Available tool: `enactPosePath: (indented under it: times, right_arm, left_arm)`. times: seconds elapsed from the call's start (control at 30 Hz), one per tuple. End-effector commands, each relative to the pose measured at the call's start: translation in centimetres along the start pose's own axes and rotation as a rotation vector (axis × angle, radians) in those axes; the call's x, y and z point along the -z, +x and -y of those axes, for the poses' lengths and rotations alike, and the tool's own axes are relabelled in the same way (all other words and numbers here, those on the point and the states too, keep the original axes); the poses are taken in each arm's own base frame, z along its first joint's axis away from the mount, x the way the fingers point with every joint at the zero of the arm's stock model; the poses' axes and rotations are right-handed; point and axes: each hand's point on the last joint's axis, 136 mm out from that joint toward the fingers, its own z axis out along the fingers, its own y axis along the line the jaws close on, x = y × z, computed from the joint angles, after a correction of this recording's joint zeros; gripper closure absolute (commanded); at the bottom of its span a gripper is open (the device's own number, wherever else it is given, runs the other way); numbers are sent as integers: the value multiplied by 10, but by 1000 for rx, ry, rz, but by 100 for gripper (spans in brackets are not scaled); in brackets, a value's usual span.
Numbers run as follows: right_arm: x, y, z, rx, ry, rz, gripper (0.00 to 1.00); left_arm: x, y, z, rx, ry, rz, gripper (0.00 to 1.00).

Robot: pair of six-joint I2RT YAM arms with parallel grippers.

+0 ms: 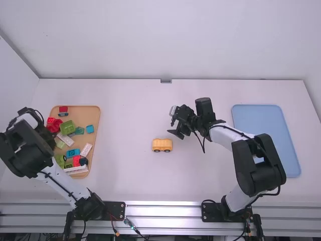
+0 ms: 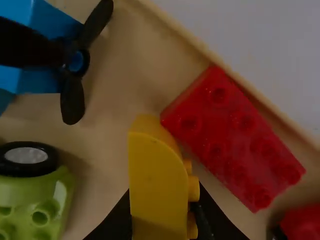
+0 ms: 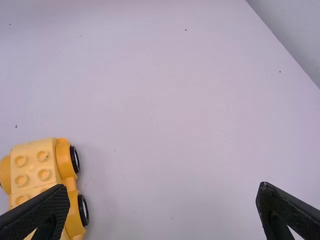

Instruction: Assemble lego blocks to make yellow taxi

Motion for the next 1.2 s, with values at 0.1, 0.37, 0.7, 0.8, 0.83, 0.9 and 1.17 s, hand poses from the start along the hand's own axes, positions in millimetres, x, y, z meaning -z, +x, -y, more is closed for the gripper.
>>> enactPosePath:
  times: [0.1, 0.37, 0.7, 0.8, 0.83, 0.9, 1.17]
  right_arm:
    - [2, -6, 2, 2, 4, 13, 1]
    - [3, -24, 16, -147, 41, 91, 1]
    - [9, -54, 37, -319, 94, 222, 1]
    - [13, -68, 39, -354, 72, 283, 1]
    - [15, -73, 37, -352, 54, 305, 1]
    - [18, -84, 36, -346, 32, 349, 1]
    - [37, -100, 69, -526, 48, 405, 1]
  left_arm:
    - [29, -12, 18, -125, 53, 18, 98]
    - [68, -1, 33, -350, 159, 54, 98]
    - [140, 39, 42, -587, 337, 269, 98]
    - [165, 70, 49, -766, 444, 321, 98]
    - [172, 81, 50, -818, 482, 331, 98]
    - [189, 110, 50, -954, 577, 367, 98]
    - [229, 191, 19, -1274, 896, 480, 98]
